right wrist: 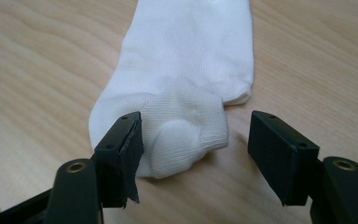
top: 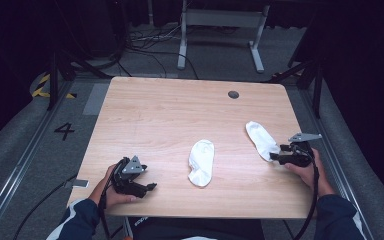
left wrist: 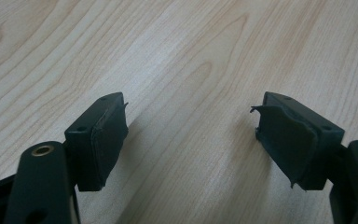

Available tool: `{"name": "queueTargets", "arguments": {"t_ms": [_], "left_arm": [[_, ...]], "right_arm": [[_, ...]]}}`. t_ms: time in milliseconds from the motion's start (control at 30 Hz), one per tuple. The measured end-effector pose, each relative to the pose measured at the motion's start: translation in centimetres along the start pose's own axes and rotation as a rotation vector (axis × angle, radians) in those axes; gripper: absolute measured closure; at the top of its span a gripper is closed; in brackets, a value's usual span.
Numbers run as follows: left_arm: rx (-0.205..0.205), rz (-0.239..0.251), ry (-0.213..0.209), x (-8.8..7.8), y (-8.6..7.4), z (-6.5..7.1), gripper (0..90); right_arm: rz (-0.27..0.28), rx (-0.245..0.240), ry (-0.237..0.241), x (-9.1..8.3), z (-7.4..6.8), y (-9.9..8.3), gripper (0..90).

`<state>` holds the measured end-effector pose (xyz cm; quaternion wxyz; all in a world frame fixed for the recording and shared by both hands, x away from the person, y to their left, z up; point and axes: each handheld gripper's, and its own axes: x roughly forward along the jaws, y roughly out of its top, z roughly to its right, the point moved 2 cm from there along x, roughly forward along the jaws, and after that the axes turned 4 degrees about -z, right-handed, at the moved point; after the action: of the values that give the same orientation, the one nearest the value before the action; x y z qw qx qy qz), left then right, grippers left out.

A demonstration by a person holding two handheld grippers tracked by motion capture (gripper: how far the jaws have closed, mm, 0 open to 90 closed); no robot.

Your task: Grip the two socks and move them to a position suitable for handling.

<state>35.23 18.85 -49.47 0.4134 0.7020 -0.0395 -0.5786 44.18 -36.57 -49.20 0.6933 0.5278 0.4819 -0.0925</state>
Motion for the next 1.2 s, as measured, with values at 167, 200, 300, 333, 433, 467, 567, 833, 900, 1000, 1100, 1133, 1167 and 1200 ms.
{"name": "queueTargets", "arguments": {"t_ms": [167, 200, 300, 333, 433, 467, 567, 833, 900, 1000, 1100, 1133, 1167, 1200], "left_arm": [[0.003, -0.017, 0.002, -0.1, 0.1, 0.2, 24.2], [0.005, -0.020, -0.002, -0.2, 0.1, 0.3, 24.2], [0.002, -0.020, -0.001, -0.2, 0.0, 0.3, 24.2], [0.007, -0.020, -0.004, -0.1, 0.1, 0.3, 24.2], [0.006, -0.018, -0.006, -0.1, 0.1, 0.3, 24.1], [0.007, -0.018, -0.006, -0.1, 0.1, 0.3, 24.1], [0.008, -0.010, -0.008, -0.1, 0.0, 0.3, 23.9], [0.011, 0.007, -0.008, 0.2, 0.0, 0.2, 21.1], [0.010, 0.006, -0.010, 0.2, 0.1, 0.2, 20.5], [0.005, 0.008, -0.007, 0.3, 0.1, 0.2, 19.8], [0.008, 0.016, -0.006, 0.4, 0.2, 0.1, 19.5], [0.008, 0.016, -0.006, 0.4, 0.2, 0.1, 19.2], [0.005, 0.015, -0.007, 0.4, 0.2, 0.1, 19.2], [0.003, 0.015, -0.006, 0.5, 0.3, 0.1, 19.1]], "right_arm": [[-0.023, -0.032, 0.025, -1.1, -0.7, -0.9, 44.4], [-0.025, -0.039, 0.025, -1.2, -0.9, -1.0, 44.9], [-0.028, -0.039, 0.023, -1.5, -1.1, -1.2, 43.1], [-0.009, -0.015, 0.021, -1.8, -1.0, -1.2, 43.4], [0.005, 0.004, 0.009, -2.2, -0.9, -1.1, 43.1], [0.016, 0.012, 0.010, -2.3, -0.8, -1.1, 43.1], [0.020, 0.046, -0.026, -2.5, -0.6, -1.0, 43.6], [-0.024, 0.058, -0.026, -1.6, -0.5, -1.3, 58.3], [-0.023, 0.056, -0.018, -1.7, -0.5, -1.3, 65.1], [-0.016, 0.047, 0.000, -1.6, -0.6, -1.2, 80.6], [-0.014, 0.034, 0.000, -1.6, -0.6, -1.2, 83.2], [-0.014, 0.034, 0.000, -1.6, -0.6, -1.2, 83.2], [-0.014, 0.028, -0.002, -1.6, -0.6, -1.2, 83.7], [-0.012, 0.026, -0.001, -1.6, -0.6, -1.1, 84.1]]}}
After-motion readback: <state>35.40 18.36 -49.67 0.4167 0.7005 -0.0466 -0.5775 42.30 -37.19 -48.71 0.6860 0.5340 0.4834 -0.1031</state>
